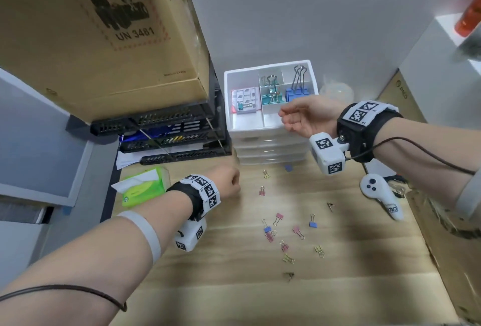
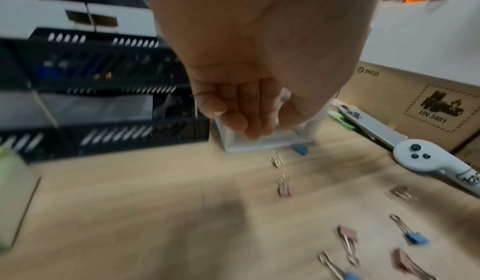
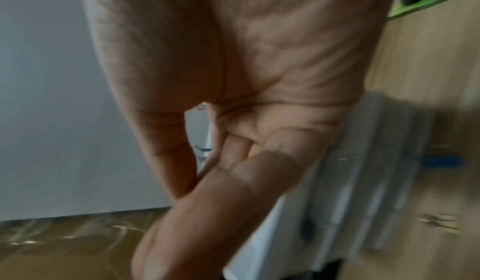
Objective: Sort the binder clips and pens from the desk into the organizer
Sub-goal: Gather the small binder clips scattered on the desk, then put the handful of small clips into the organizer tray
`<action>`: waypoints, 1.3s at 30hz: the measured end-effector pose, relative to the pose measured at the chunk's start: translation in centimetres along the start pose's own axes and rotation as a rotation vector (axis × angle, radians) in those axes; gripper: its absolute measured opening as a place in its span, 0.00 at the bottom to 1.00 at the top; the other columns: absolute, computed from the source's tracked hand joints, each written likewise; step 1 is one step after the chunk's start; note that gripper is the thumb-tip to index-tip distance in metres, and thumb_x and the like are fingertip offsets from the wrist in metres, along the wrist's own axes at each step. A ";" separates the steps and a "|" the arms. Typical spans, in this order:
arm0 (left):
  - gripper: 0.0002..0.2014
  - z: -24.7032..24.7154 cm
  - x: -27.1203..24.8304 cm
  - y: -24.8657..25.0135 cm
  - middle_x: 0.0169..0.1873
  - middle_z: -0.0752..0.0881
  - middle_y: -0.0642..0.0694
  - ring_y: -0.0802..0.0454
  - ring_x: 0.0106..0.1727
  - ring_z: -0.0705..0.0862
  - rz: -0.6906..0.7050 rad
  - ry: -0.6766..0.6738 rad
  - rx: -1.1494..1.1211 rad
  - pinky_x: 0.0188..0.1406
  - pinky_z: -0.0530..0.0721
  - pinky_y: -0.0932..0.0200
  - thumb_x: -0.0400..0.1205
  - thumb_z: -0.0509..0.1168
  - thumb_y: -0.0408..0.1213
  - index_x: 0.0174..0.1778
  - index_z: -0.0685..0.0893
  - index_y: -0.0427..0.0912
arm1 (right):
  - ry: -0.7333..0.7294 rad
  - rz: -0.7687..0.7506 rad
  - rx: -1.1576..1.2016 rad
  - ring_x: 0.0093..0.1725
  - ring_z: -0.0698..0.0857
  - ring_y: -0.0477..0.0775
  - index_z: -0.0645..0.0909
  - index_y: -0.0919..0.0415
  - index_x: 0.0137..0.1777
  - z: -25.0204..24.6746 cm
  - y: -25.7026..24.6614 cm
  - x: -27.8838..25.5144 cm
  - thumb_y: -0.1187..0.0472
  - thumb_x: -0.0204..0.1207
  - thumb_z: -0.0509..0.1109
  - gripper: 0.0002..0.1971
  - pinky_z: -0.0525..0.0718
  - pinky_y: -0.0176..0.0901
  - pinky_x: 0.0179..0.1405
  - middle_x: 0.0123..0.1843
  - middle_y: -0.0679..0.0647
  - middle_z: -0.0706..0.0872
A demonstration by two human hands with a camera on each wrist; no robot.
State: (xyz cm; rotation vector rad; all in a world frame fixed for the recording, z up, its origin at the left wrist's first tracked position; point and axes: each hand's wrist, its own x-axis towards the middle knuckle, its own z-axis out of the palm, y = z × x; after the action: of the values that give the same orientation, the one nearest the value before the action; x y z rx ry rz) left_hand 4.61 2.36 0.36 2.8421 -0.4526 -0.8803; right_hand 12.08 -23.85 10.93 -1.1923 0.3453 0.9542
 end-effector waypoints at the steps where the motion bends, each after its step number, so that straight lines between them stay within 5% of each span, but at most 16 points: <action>1: 0.08 0.9 0.0 0.0 0.44 0.88 0.46 0.44 0.46 0.85 -0.011 -0.019 0.006 0.44 0.84 0.54 0.80 0.62 0.37 0.46 0.86 0.43 | -0.022 0.046 -0.038 0.30 0.91 0.53 0.81 0.64 0.45 -0.6 1.6 0.3 0.63 0.72 0.71 0.05 0.86 0.33 0.21 0.31 0.56 0.90; 5: 0.10 5.0 0.4 0.5 0.51 0.87 0.46 0.45 0.49 0.85 0.003 -0.022 -0.015 0.46 0.82 0.54 0.80 0.61 0.37 0.54 0.84 0.44 | 0.064 0.210 -0.297 0.34 0.92 0.53 0.81 0.67 0.52 -3.2 9.4 2.0 0.65 0.81 0.70 0.05 0.87 0.35 0.23 0.41 0.62 0.91; 10: 0.20 8.2 1.8 1.7 0.67 0.77 0.43 0.44 0.56 0.84 -0.015 0.065 -0.119 0.59 0.83 0.50 0.85 0.60 0.37 0.74 0.74 0.43 | 0.255 0.243 -0.976 0.40 0.92 0.60 0.90 0.66 0.41 -6.3 18.9 3.8 0.64 0.65 0.82 0.08 0.92 0.58 0.49 0.37 0.59 0.94; 15: 0.21 10.2 3.7 2.7 0.69 0.74 0.41 0.45 0.53 0.85 0.000 0.159 -0.198 0.62 0.84 0.50 0.86 0.59 0.37 0.76 0.72 0.43 | 0.334 0.186 -1.204 0.37 0.87 0.51 0.84 0.56 0.45 -5.0 23.9 4.6 0.52 0.63 0.82 0.15 0.89 0.48 0.44 0.41 0.51 0.90; 20: 0.17 11.5 5.7 3.3 0.61 0.76 0.44 0.49 0.53 0.83 0.005 0.166 -0.234 0.61 0.80 0.59 0.85 0.63 0.34 0.70 0.78 0.42 | 0.333 0.140 -1.478 0.37 0.85 0.55 0.79 0.55 0.43 -3.9 25.8 6.1 0.49 0.67 0.76 0.13 0.88 0.47 0.38 0.41 0.53 0.84; 24: 0.06 12.3 6.6 3.4 0.53 0.80 0.43 0.44 0.50 0.83 -0.026 0.154 -0.200 0.58 0.84 0.47 0.85 0.63 0.37 0.54 0.83 0.40 | 0.334 0.145 -1.503 0.39 0.85 0.57 0.81 0.58 0.45 -3.1 26.0 6.8 0.66 0.71 0.68 0.05 0.89 0.47 0.42 0.44 0.56 0.85; 28: 0.04 12.1 6.4 3.3 0.49 0.81 0.43 0.43 0.47 0.82 -0.036 0.180 -0.215 0.53 0.83 0.48 0.82 0.65 0.34 0.42 0.83 0.40 | 0.339 0.091 -1.382 0.44 0.87 0.59 0.84 0.59 0.47 -3.0 25.6 7.1 0.63 0.71 0.67 0.07 0.90 0.50 0.46 0.46 0.55 0.87; 31: 0.11 11.3 5.9 2.9 0.42 0.85 0.44 0.44 0.43 0.82 -0.018 0.167 -0.306 0.45 0.83 0.50 0.76 0.63 0.29 0.32 0.73 0.47 | 0.365 0.042 -1.261 0.48 0.85 0.59 0.83 0.62 0.42 -2.8 25.1 7.6 0.65 0.74 0.65 0.05 0.87 0.49 0.49 0.48 0.56 0.84; 34: 0.09 10.7 4.7 2.4 0.40 0.86 0.46 0.46 0.40 0.82 -0.016 0.128 -0.379 0.38 0.78 0.57 0.76 0.62 0.27 0.35 0.73 0.44 | 0.375 -0.001 -1.264 0.50 0.85 0.61 0.78 0.60 0.39 -2.9 25.0 8.8 0.68 0.77 0.61 0.08 0.85 0.49 0.49 0.50 0.58 0.83; 37: 0.06 10.9 3.3 2.2 0.44 0.87 0.46 0.46 0.43 0.83 -0.017 0.074 -0.371 0.42 0.79 0.55 0.79 0.58 0.27 0.44 0.76 0.42 | 0.323 -0.044 -1.276 0.50 0.84 0.60 0.77 0.56 0.49 -2.9 25.5 9.5 0.65 0.77 0.64 0.04 0.85 0.52 0.52 0.53 0.54 0.81; 39: 0.08 11.3 2.1 1.9 0.43 0.86 0.47 0.45 0.45 0.83 -0.009 0.004 -0.321 0.46 0.82 0.52 0.80 0.56 0.29 0.46 0.78 0.44 | 0.235 -0.070 -1.340 0.46 0.84 0.57 0.76 0.51 0.57 -2.8 26.0 9.6 0.61 0.75 0.68 0.12 0.86 0.52 0.50 0.54 0.50 0.76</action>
State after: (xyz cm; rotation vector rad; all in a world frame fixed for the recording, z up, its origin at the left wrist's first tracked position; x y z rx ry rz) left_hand -0.68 -0.49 -9.66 2.5540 -0.2702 -0.8618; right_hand -1.83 -20.73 -12.93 -2.5186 -0.2377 0.9676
